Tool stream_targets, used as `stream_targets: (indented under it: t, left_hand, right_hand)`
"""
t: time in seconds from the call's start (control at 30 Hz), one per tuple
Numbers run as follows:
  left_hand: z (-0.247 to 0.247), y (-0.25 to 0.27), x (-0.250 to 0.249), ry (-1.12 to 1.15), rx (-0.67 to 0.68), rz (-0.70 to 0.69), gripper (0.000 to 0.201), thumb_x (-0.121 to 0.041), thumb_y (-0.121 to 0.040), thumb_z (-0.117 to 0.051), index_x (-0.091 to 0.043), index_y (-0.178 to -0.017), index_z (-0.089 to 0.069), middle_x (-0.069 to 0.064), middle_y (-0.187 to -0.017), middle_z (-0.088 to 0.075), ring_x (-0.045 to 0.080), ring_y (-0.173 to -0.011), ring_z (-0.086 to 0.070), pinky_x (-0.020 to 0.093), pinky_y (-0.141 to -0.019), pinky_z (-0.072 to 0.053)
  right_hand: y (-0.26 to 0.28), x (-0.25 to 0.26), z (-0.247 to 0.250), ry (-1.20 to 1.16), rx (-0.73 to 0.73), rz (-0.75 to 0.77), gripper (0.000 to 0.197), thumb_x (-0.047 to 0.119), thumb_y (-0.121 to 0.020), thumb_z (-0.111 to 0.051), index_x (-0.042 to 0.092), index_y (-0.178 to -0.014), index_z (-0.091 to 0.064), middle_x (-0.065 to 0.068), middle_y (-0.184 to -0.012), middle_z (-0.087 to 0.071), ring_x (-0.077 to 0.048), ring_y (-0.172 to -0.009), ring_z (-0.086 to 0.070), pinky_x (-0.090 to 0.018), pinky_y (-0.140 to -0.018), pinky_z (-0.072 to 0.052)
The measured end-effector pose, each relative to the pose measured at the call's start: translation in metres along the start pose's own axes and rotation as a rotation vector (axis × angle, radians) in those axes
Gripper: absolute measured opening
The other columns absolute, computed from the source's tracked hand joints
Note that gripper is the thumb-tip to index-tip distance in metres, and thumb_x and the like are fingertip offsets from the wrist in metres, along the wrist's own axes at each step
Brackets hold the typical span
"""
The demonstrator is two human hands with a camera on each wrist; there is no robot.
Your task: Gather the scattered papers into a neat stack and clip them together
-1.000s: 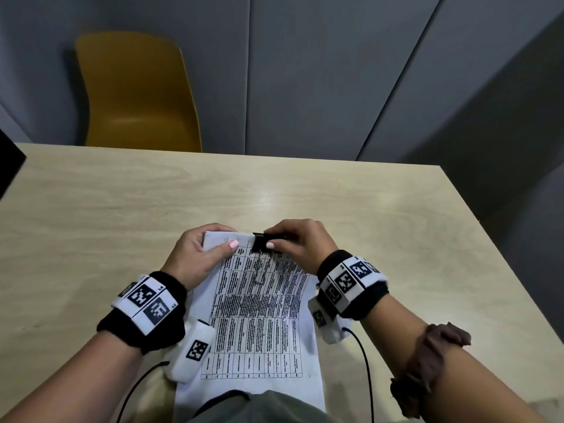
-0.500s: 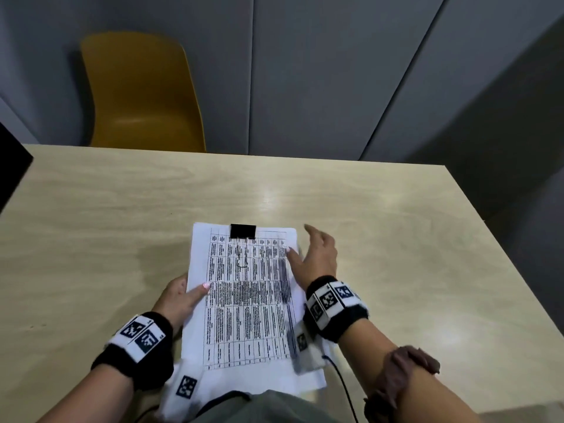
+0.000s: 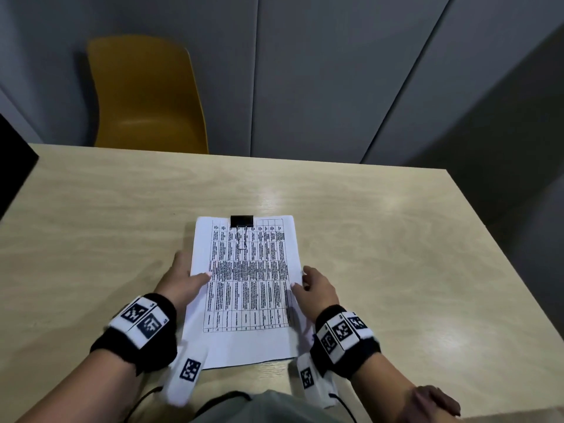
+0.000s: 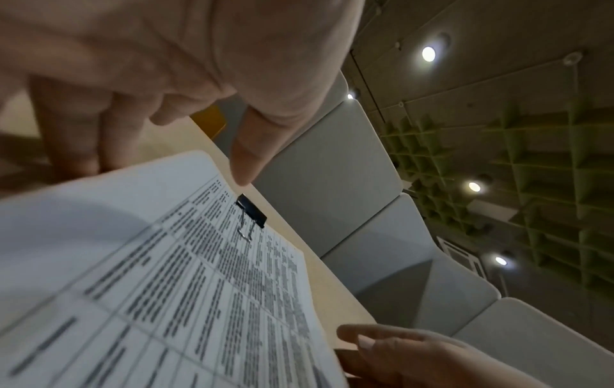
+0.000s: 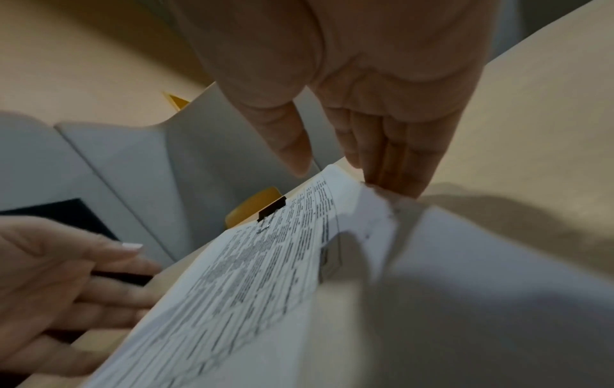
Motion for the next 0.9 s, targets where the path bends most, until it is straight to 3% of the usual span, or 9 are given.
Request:
stream_targets:
  t: [0.07,0.17,0.23,0.33,0.43,0.6,0.73,0.9]
  left_hand:
    - [-0.002,0.001,0.009,-0.035,0.035,-0.023,0.064,-0.030,-0.072,-0.065,-0.019,-0.128,-0.035,0.013,-0.128,-0.057,0.033,-0.115,-0.056,0.049,-0.102,-0.041]
    - [-0.003,-0.009,0.018,0.002,0.075,-0.062,0.070,-0.033,-0.061,-0.063,-0.026,-0.125,-0.038,0.002,-0.124,-0.061,0.025,-0.112,-0.059,0.049,-0.103,-0.041]
    - [-0.002,-0.009,0.012,0.034,0.091,-0.062,0.062,-0.029,-0.063,-0.064,-0.025,-0.121,-0.041,0.001,-0.123,-0.062,0.024,-0.113,-0.058,0.050,-0.104,-0.040]
    - [0.000,-0.002,0.004,0.019,0.050,-0.063,0.038,-0.012,-0.079,-0.063,-0.019,-0.110,-0.043,0.002,-0.118,-0.060,0.021,-0.110,-0.056,0.045,-0.103,-0.040]
    - [-0.001,-0.001,0.003,0.028,0.025,-0.070,0.028,-0.006,-0.084,-0.061,-0.013,-0.104,-0.043,0.010,-0.113,-0.062,0.026,-0.103,-0.058,0.042,-0.095,-0.042]
    - [0.004,-0.021,0.028,0.067,0.028,-0.043,0.074,-0.030,-0.061,-0.069,-0.008,-0.125,-0.040,0.016,-0.123,-0.061,0.030,-0.110,-0.060,0.052,-0.102,-0.041]
    - [0.000,-0.005,0.014,0.054,0.013,-0.003,0.077,-0.010,-0.081,-0.065,-0.009,-0.145,-0.022,0.015,-0.144,-0.043,0.028,-0.128,-0.047,0.042,-0.109,-0.034]
    - [0.000,0.005,0.012,0.086,-0.030,0.002,0.079,-0.003,-0.088,-0.058,-0.012,-0.149,-0.010,0.021,-0.152,-0.026,0.030,-0.138,-0.032,0.038,-0.106,-0.031]
  right_hand:
    - [0.002,-0.003,-0.004,0.039,0.029,0.022,0.054,0.023,-0.091,-0.052,0.014,-0.141,-0.035,-0.008,-0.139,-0.051,-0.023,-0.126,-0.049,-0.027,-0.103,-0.036]
    - [0.001,-0.004,-0.005,0.067,0.071,0.029,0.060,0.025,-0.091,-0.051,0.019,-0.146,-0.027,-0.011,-0.136,-0.052,-0.025,-0.125,-0.048,-0.029,-0.103,-0.037]
    - [0.000,-0.004,-0.006,0.070,0.081,0.034,0.062,0.025,-0.091,-0.051,0.020,-0.146,-0.025,-0.010,-0.127,-0.058,-0.026,-0.122,-0.051,-0.029,-0.100,-0.039]
    - [0.001,-0.006,-0.006,0.063,0.076,0.039,0.062,0.023,-0.090,-0.051,0.020,-0.147,-0.025,-0.005,-0.113,-0.058,-0.026,-0.120,-0.052,-0.029,-0.098,-0.040]
    - [0.003,-0.007,-0.004,0.043,0.079,0.044,0.062,0.022,-0.090,-0.052,0.021,-0.146,-0.026,-0.007,-0.134,-0.053,-0.024,-0.126,-0.048,-0.029,-0.103,-0.036]
    - [0.001,-0.013,-0.003,-0.004,0.064,0.070,0.060,0.023,-0.087,-0.057,0.022,-0.142,-0.034,-0.008,-0.140,-0.050,-0.022,-0.126,-0.049,-0.029,-0.107,-0.037]
    - [0.004,-0.013,-0.002,-0.011,0.075,0.080,0.062,0.022,-0.086,-0.058,0.025,-0.143,-0.032,-0.009,-0.140,-0.049,-0.022,-0.126,-0.049,-0.030,-0.106,-0.038]
    - [0.009,-0.022,0.000,-0.040,0.060,0.109,0.061,0.021,-0.086,-0.060,0.024,-0.141,-0.034,-0.008,-0.138,-0.052,-0.023,-0.121,-0.053,-0.030,-0.103,-0.040]
Point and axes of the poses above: each hand's wrist, its own y-axis away from the middle knuckle, its own z-axis out of the back of the hand, x = y × z, the point moved 1 cm from there along -y, towards the middle knuckle
